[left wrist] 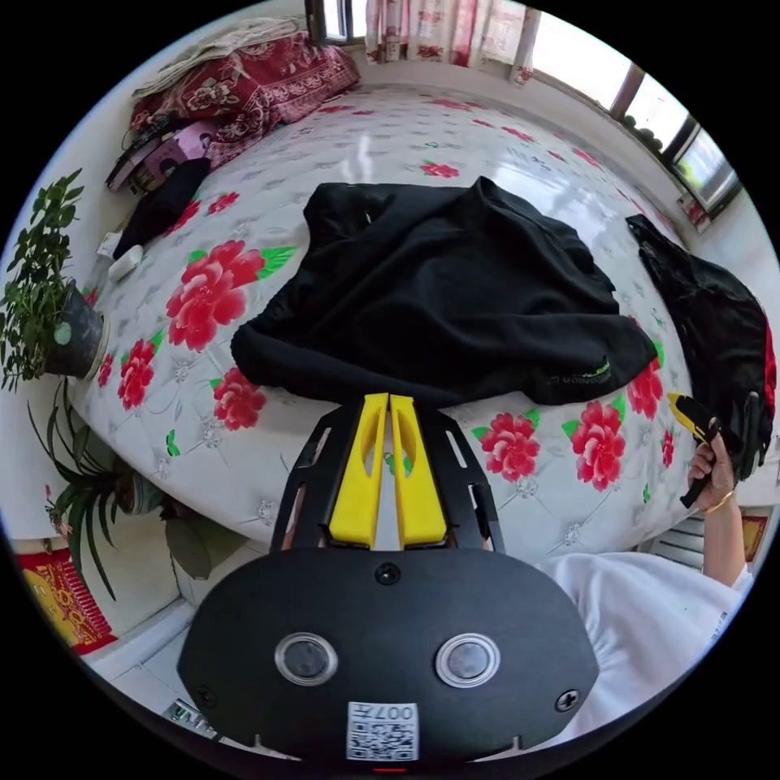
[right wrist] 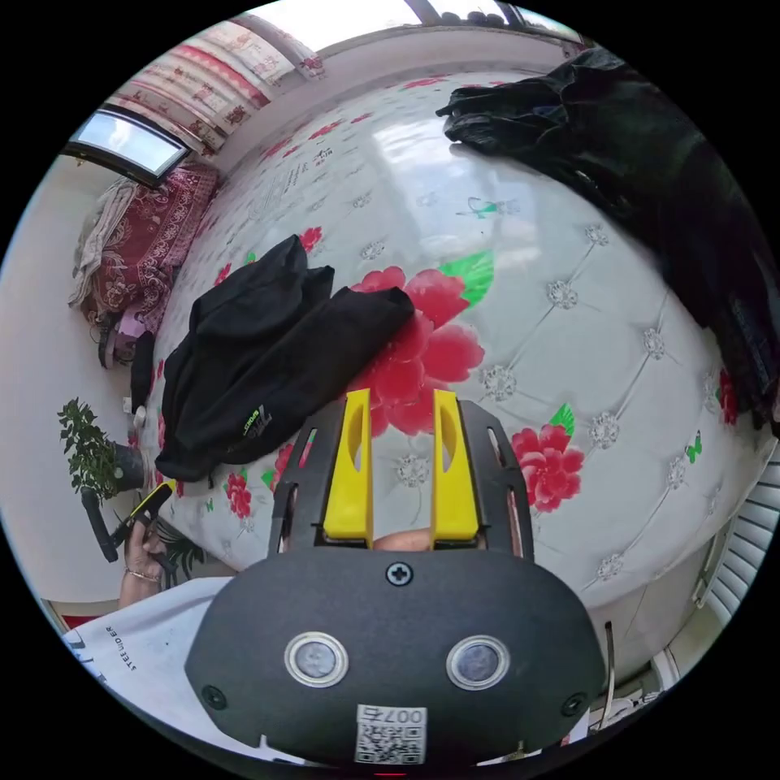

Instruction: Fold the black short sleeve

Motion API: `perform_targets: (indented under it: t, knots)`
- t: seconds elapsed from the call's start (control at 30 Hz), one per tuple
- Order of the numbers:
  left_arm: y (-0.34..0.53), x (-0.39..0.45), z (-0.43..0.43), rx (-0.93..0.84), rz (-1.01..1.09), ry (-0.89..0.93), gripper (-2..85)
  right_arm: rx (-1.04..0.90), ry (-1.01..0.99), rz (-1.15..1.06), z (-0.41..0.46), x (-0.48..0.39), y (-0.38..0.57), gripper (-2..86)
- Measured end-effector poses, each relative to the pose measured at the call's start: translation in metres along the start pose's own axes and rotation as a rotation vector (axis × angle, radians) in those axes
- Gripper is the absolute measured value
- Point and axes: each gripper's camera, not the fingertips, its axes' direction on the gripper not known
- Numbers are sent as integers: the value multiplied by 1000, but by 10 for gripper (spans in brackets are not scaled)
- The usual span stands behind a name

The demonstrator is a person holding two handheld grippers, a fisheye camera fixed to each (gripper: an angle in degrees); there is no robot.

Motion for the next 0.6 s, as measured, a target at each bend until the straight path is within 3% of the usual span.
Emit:
perform_targets:
  t: [0.3,0.53,0.6]
  knots:
    - [-12,-66,25,-51,-185,42,58,-70,35,-52,42,-16,-35,115]
    - [-16,-145,31,-32,-332,87,108,-167,183,-152,71,-32,-34,48]
    - [-19,-156,36,-16,-327,141,120,-185,125,-208,71,-35,-29,23]
